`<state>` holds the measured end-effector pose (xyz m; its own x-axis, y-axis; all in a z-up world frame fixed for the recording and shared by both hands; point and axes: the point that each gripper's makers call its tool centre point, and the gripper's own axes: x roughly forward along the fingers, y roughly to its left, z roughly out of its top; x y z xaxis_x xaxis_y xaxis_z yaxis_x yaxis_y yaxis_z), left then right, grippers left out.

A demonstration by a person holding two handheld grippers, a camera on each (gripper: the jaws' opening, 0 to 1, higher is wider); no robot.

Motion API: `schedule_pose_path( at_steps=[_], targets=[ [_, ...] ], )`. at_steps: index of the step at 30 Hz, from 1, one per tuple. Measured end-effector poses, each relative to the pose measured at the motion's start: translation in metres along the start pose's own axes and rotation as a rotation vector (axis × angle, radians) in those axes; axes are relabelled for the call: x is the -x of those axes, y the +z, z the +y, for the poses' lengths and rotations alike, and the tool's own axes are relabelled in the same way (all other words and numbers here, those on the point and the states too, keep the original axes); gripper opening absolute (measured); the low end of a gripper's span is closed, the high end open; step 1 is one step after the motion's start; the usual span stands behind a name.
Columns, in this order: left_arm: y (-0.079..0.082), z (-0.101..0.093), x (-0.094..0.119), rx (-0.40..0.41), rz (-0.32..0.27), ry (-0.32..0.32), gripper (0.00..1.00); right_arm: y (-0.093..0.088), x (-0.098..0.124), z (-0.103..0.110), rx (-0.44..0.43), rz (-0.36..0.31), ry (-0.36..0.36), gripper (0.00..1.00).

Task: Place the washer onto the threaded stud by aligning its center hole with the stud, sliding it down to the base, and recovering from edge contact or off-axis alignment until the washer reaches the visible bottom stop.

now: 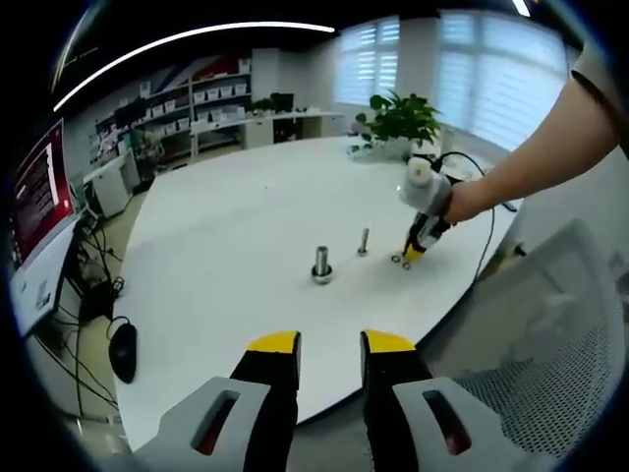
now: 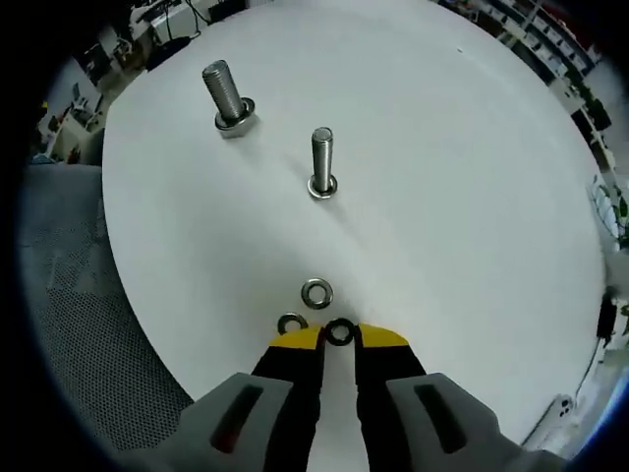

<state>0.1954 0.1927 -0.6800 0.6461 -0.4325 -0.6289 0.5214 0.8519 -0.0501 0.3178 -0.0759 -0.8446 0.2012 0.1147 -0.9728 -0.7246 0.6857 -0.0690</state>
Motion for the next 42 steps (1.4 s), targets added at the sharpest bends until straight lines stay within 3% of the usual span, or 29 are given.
schedule_pose_path(
  at_steps=[5,13,24,32,42],
  targets=[
    [-0.001,-0.001,-0.001,-0.016,0.007,-0.004,0.22,0.001,-0.002,0.001,0.012,-0.009,-0.042,0.14],
    [0.002,-0.001,0.001,-0.008,-0.012,-0.007,0.22,0.006,0.007,0.011,0.004,-0.006,-0.046,0.13],
    [0.005,-0.004,0.002,-0.011,-0.030,-0.023,0.22,0.023,0.038,0.014,0.027,-0.039,-0.058,0.13],
    [0.007,-0.005,0.003,-0.013,-0.042,-0.028,0.22,0.050,0.059,0.001,-0.022,-0.107,-0.077,0.13],
    [0.010,-0.004,0.004,-0.009,-0.056,-0.024,0.22,0.087,0.086,-0.007,0.062,-0.138,-0.102,0.13]
  ],
)
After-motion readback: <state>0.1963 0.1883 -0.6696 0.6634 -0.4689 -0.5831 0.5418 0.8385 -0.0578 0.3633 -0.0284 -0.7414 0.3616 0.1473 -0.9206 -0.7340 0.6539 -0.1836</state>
